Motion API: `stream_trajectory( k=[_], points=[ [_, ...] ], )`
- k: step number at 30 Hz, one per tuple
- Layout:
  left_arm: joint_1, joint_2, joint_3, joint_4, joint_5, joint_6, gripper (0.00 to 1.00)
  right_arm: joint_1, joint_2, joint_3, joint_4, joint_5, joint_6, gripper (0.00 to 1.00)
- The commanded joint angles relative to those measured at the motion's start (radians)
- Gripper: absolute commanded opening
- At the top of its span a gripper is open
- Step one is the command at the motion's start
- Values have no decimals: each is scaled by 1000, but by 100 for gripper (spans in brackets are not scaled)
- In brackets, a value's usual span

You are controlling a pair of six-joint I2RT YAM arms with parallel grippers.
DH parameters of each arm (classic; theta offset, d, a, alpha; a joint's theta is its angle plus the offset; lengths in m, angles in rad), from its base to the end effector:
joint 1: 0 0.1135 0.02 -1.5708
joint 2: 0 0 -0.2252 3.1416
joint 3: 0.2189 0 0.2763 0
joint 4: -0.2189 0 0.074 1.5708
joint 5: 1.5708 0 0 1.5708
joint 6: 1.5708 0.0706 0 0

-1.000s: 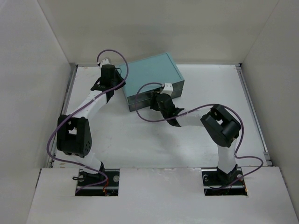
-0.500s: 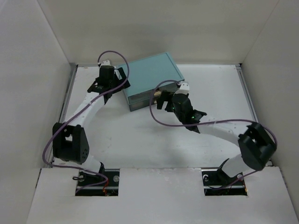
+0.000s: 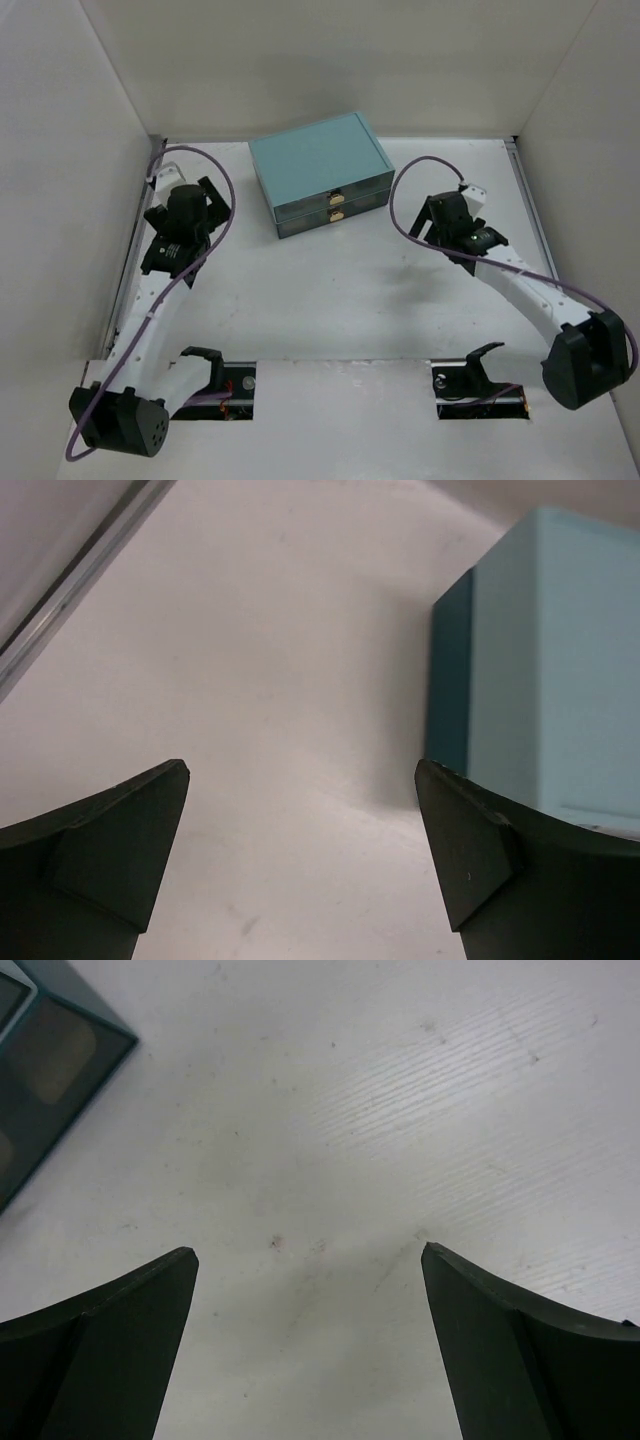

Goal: Organize the makeup

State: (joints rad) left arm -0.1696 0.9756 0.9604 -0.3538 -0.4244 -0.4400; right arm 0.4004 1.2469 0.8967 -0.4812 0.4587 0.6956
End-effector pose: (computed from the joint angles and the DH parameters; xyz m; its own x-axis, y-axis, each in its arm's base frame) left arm 0.2940 -0.0209 0.3060 -0.2259 -0.3551 -0.9071 -0.3547 0.8972 -0.2629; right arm 0.3021 0.0939 0.1894 -0.5702 0.3826 -0.7270 0.3787 0.9077 0.1807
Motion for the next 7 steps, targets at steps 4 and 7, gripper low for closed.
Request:
stream_trajectory(
  k=[4, 7],
  points=[
    [23, -23, -40, -65, -47, -46, 100, -36, -89, -24, 7, 28, -50, 100],
    [5, 9, -26, -50, -34, -45, 100, -35, -112, -35, 23, 26, -61, 100]
  ],
)
